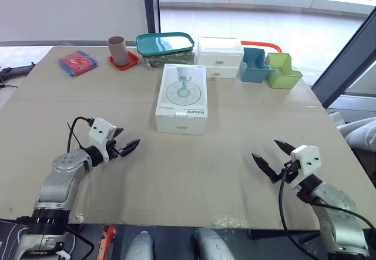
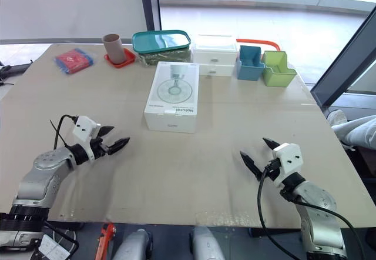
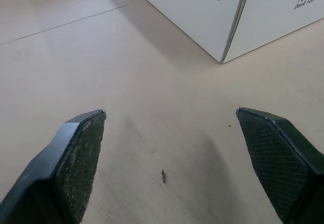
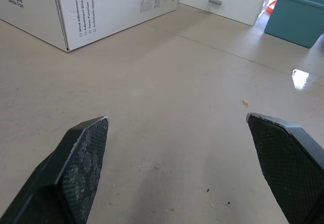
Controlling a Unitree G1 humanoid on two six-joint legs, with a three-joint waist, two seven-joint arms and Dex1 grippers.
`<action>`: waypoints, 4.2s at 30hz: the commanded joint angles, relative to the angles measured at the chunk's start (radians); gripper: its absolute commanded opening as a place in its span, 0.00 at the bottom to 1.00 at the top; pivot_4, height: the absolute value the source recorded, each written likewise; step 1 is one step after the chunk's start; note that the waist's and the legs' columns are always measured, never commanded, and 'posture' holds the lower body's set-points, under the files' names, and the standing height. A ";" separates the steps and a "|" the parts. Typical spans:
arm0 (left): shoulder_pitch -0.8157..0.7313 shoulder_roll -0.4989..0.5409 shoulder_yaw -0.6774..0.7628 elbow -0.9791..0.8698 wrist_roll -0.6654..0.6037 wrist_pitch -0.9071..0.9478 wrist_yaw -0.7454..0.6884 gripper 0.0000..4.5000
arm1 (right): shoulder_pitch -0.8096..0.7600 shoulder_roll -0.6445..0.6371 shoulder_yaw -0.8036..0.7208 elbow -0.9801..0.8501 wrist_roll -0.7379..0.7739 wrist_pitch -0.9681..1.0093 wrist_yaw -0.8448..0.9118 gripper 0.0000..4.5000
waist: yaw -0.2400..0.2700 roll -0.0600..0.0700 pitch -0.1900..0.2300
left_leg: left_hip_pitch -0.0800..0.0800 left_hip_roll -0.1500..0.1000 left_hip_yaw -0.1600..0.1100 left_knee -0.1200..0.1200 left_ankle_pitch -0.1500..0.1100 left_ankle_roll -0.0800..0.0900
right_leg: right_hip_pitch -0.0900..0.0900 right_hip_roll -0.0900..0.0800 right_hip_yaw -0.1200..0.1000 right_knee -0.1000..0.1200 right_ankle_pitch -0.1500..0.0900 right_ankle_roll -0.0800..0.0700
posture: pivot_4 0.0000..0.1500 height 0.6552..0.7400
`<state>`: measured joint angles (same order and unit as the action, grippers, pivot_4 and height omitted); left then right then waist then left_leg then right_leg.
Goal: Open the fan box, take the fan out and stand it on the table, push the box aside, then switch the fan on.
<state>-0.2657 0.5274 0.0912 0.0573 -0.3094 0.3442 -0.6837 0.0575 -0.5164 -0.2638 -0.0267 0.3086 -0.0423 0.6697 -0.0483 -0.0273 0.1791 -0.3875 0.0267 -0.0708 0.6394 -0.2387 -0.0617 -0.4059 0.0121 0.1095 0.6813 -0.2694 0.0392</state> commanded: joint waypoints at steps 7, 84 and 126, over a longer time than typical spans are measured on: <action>-0.188 -0.049 0.024 -0.090 -0.106 0.040 -0.011 0.26 | -0.036 -0.024 0.032 -0.116 0.007 0.008 0.023 1.00 | 0.002 -0.001 0.000 | -0.001 0.000 -0.001 0.001 0.000 0.000 | 0.000 0.000 -0.001 0.000 0.000 0.000 | 1.00 1.00; -0.434 -0.140 -0.154 0.073 -0.014 0.307 0.002 0.02 | -0.858 0.178 0.454 0.393 -0.331 -0.033 -0.006 1.00 | -0.001 0.000 0.000 | -0.003 -0.001 -0.004 0.003 0.001 0.001 | 0.000 -0.001 -0.004 0.001 0.003 0.000 | 1.00 1.00; -0.449 -0.156 -0.147 0.118 -0.001 0.269 0.000 0.02 | -0.879 0.168 0.465 0.396 -0.391 -0.016 0.025 1.00 | -0.001 0.000 0.000 | -0.003 -0.001 -0.004 0.002 0.001 0.000 | -0.001 -0.001 -0.005 0.000 0.003 0.000 | 1.00 1.00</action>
<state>-0.7151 0.3709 -0.0509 0.1649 -0.3227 0.6071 -0.6847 -0.7945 -0.3425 0.2067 0.3849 -0.0827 -0.0425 0.6983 -0.0493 -0.0276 0.1795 -0.3902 0.0260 -0.0746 0.6418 -0.2377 -0.0614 -0.4067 0.0111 0.1049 0.6817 -0.2659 0.0389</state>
